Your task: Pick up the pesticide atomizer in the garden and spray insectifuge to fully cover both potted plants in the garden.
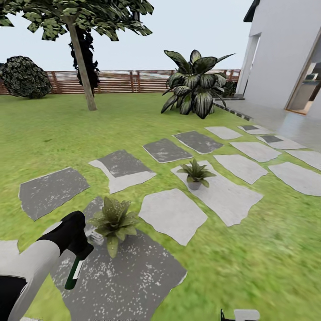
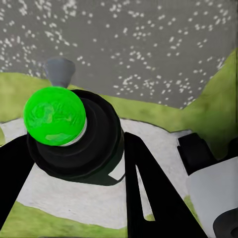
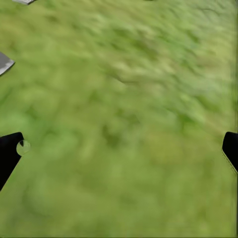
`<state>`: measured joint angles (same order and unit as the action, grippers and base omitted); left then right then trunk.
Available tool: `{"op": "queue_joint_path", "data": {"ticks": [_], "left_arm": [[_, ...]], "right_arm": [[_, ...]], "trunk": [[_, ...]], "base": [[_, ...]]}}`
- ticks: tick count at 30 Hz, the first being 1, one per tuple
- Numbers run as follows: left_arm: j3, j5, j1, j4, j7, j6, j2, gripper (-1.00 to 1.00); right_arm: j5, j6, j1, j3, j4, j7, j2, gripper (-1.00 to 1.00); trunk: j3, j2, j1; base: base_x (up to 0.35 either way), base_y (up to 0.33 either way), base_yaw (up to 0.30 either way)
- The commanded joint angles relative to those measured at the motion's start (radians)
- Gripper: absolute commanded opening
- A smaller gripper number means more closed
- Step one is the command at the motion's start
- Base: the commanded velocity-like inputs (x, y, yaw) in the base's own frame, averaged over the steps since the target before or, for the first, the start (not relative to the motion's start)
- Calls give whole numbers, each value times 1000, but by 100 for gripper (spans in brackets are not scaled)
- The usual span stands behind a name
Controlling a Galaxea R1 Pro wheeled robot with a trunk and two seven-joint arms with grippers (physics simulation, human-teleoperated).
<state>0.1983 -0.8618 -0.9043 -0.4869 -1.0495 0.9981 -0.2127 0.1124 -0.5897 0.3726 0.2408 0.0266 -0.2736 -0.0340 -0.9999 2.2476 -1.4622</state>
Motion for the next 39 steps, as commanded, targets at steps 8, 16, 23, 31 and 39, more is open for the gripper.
{"op": "queue_joint_path", "data": {"ticks": [8,16,23,31,39], "left_arm": [[8,-8,-1,-1,-10,5,-1,-100],[9,-7,0,11,-10,5,4,-100],[13,-15,3,4,-10,4,39,-100],[12,-16,2,-1,-9,5,38,-100],[10,-16,2,-2,-9,5,37,-100]], "right_arm": [[10,-2,0,9,0,-1,1,100],[10,-2,0,9,0,-1,2,100],[11,-2,0,9,0,-1,2,100],[10,-2,0,9,0,-1,2,100],[10,-2,0,9,0,-1,3,100]], "trunk": [[-1,0,0],[-1,0,0],[-1,0,0],[-1,0,0],[-1,0,0]], "base": [[0,-253,265],[0,-36,114],[60,-34,2],[113,-161,0],[1,-123,116]]}}
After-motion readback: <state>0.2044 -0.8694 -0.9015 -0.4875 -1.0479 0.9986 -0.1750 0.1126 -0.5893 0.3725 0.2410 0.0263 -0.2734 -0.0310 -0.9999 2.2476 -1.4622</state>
